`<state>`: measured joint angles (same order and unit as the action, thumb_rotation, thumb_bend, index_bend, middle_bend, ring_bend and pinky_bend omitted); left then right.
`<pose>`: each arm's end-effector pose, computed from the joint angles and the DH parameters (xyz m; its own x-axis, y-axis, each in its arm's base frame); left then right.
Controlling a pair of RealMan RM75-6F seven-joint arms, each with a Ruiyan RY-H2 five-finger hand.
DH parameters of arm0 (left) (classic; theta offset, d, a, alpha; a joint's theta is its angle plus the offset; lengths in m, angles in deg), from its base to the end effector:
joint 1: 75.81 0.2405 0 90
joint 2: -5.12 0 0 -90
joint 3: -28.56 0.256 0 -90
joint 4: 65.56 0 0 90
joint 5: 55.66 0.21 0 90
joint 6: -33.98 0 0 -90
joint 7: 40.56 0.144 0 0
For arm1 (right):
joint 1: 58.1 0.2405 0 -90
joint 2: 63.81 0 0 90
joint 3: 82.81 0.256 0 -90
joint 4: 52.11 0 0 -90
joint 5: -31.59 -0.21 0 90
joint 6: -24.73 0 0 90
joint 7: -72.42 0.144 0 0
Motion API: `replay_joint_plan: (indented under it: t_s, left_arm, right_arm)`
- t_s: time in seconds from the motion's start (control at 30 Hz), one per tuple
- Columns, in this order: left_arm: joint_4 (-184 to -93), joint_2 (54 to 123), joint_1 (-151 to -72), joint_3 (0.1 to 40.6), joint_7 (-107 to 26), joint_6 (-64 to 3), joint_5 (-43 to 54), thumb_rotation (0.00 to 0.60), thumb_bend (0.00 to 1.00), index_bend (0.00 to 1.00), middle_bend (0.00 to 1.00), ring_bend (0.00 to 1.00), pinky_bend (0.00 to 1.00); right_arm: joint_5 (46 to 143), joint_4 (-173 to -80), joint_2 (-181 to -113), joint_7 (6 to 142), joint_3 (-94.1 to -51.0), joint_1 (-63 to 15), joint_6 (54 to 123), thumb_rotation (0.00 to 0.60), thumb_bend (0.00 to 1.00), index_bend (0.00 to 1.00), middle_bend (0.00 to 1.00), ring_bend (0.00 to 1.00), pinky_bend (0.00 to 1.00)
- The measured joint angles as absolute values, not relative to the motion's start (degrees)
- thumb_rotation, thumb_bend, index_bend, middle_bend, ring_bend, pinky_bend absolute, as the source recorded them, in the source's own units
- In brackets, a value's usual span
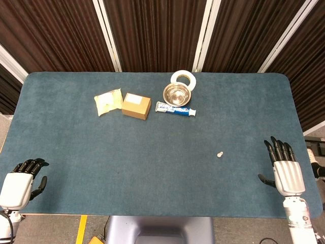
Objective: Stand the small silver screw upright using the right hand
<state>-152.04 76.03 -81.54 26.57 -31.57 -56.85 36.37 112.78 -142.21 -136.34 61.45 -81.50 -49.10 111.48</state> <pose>-0.2988 0.1818 0.1352 0.5150 -0.1057 0.8507 0.8441 -0.1100 -0.5247 -0.3023 -0.1967 0.1189 0.4684 0.0117 0.8834 -0.8835 0.0058 0.4684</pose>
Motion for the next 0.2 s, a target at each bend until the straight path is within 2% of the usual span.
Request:
replay_joint_plan:
  t_s: [0.2]
  left_arm:
    - [-151.7, 76.0, -81.7, 26.7, -31.9, -56.4, 36.6, 0.6, 0.45, 0.35, 0.3, 0.29, 0.38]
  right_arm:
    - [111.8, -143.8, -135.4, 60.1, -81.3, -49.5, 109.5, 0.6, 0.15, 0.0, 0.0, 0.0, 0.17]
